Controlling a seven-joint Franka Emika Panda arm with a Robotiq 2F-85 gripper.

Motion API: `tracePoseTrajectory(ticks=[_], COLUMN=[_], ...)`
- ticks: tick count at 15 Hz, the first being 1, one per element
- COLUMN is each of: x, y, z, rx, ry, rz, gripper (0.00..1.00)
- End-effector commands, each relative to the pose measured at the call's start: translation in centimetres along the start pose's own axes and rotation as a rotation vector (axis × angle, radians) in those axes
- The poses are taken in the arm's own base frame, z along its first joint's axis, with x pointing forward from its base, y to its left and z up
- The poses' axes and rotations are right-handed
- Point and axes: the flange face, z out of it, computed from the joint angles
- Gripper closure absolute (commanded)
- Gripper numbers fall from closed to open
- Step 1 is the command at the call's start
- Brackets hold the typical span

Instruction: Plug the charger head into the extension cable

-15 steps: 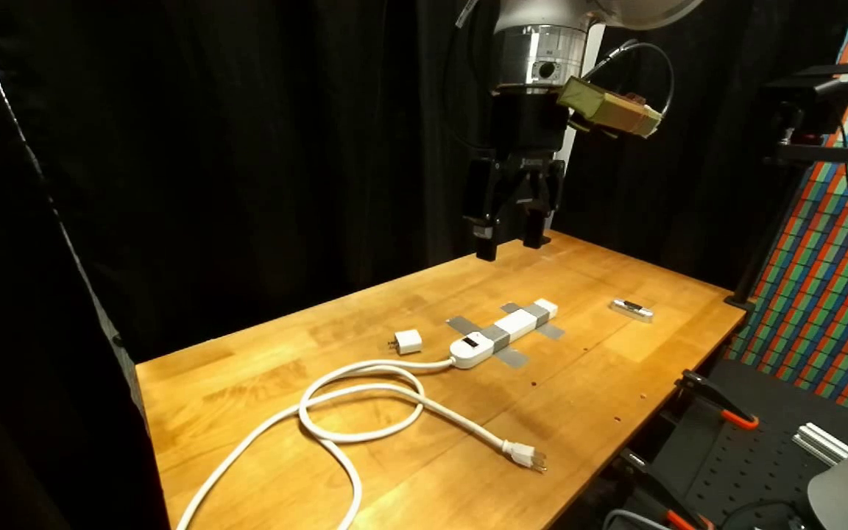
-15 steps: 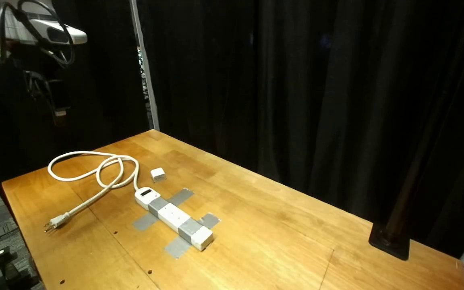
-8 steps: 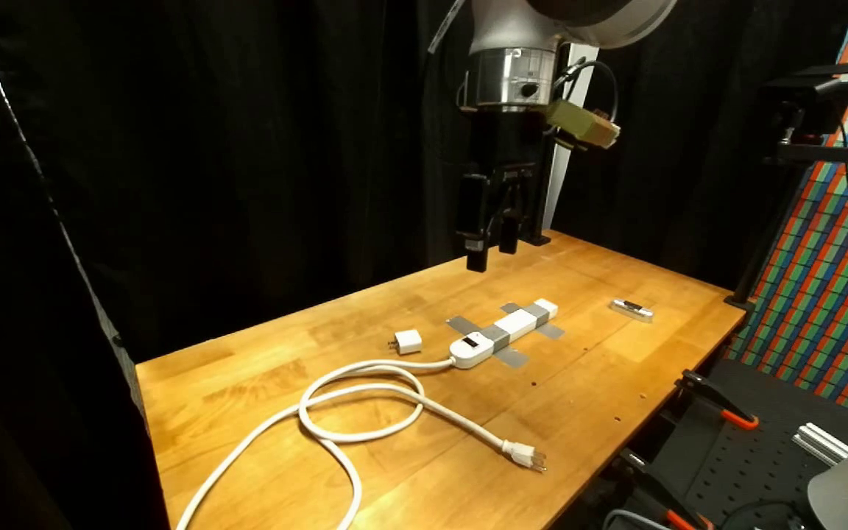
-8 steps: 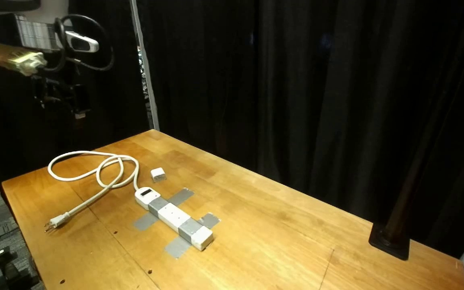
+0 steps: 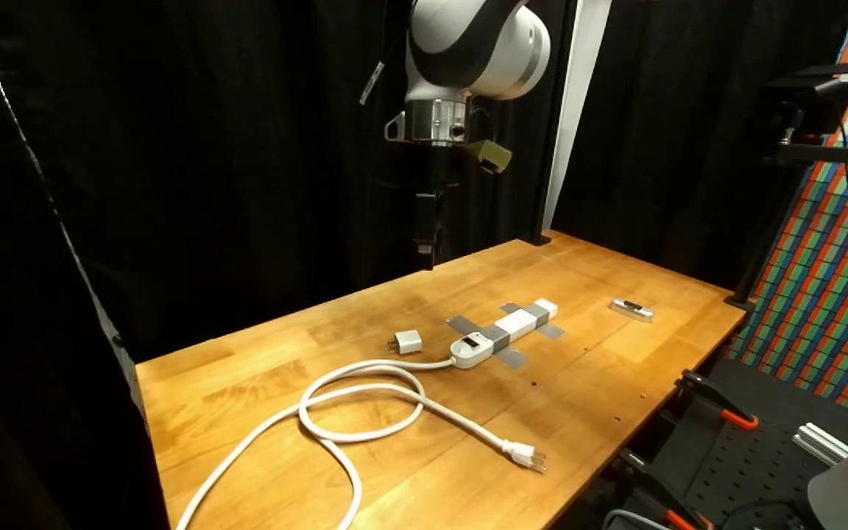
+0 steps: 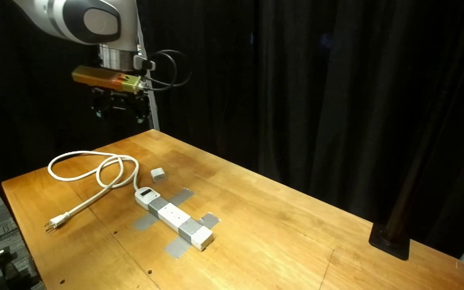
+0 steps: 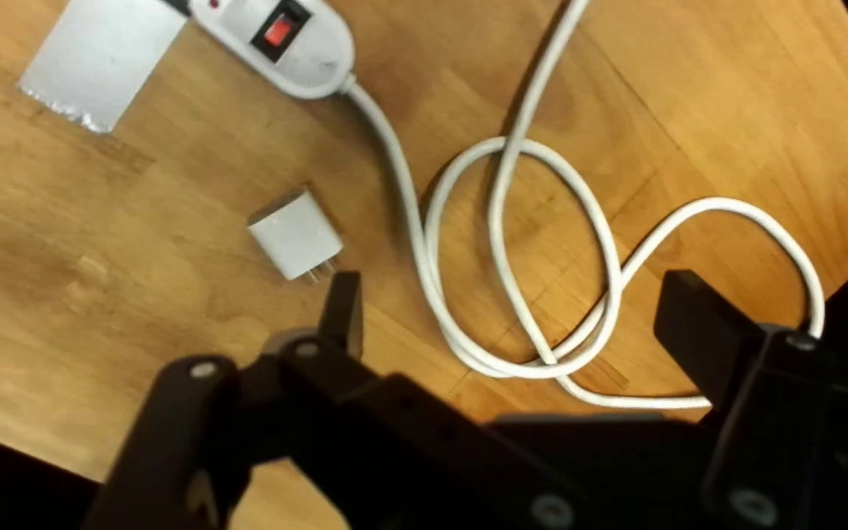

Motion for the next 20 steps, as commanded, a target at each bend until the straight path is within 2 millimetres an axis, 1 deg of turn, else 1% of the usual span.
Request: tracePoseTrajectory(ticks=[1,3,4,5,6,8,9,14,17,20], x=[1.9,2.6,3.4,4.0,1.7,2.9,3.3,3.7,2.9,1.5], y=[5.8,7.7,8.0,7.7,7.6,7.6,7.5,7.6,9.5,11.3], z=[2.4,5.0,6.4,7.4,6.4,8.3,8.7,8.3,9.3,10.8], rx=[0.013,0.012,0.027,0.05,0.031,0.052,0.056,0.053,0.099,0.078], ry=[-0.027,-0.047,-0.053,-0.063,-0.056,-0.061,-0.061,-0.057,0.01,0.057], rz=[-0.194,-0.297,-0.346,-0.393,-0.299,-0.349,-0.359,-0.37,-0.351,-0.324], gripper=[0.0,0.0,0.0,0.0,0.0,0.0,0.0,0.0,0.0,0.0])
